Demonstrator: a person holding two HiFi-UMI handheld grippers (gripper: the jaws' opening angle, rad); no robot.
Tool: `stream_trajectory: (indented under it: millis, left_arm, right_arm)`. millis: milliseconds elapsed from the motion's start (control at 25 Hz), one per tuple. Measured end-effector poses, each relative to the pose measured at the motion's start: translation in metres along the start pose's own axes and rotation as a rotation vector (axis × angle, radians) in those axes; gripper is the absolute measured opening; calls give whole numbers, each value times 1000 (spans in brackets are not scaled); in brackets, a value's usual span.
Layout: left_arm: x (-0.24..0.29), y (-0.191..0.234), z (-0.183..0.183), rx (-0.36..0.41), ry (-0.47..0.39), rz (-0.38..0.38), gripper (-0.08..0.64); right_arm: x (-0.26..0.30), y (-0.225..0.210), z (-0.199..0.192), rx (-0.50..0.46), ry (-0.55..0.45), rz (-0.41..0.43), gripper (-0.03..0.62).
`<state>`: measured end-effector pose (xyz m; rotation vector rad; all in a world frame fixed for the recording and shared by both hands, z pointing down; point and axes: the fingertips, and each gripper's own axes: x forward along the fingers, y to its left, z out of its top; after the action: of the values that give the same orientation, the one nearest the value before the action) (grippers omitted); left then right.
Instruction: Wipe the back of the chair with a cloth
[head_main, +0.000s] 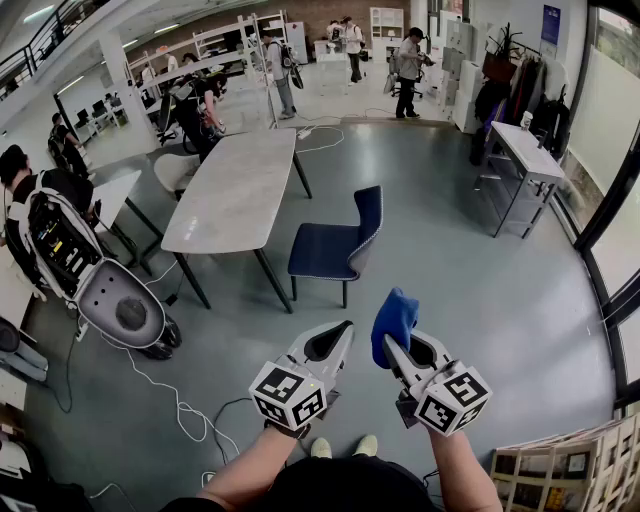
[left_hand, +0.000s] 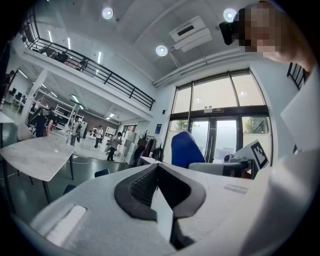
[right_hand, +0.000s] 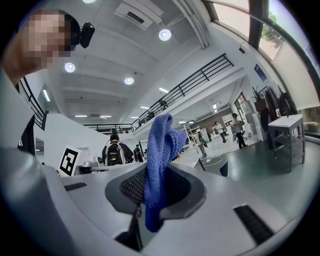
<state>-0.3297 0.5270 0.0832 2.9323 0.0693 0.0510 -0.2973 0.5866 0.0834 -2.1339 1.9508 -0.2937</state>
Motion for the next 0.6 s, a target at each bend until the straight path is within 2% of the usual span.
stream_trajectory:
  millis: [440, 600]
  left_arm:
    - [11, -8, 2, -8, -8, -2, 8]
    - [15, -8, -3, -10, -4, 4, 8]
  right_arm:
    - [-5, -5, 0, -3, 8, 4, 73]
    - [-8, -9, 1, 39, -8, 33, 75]
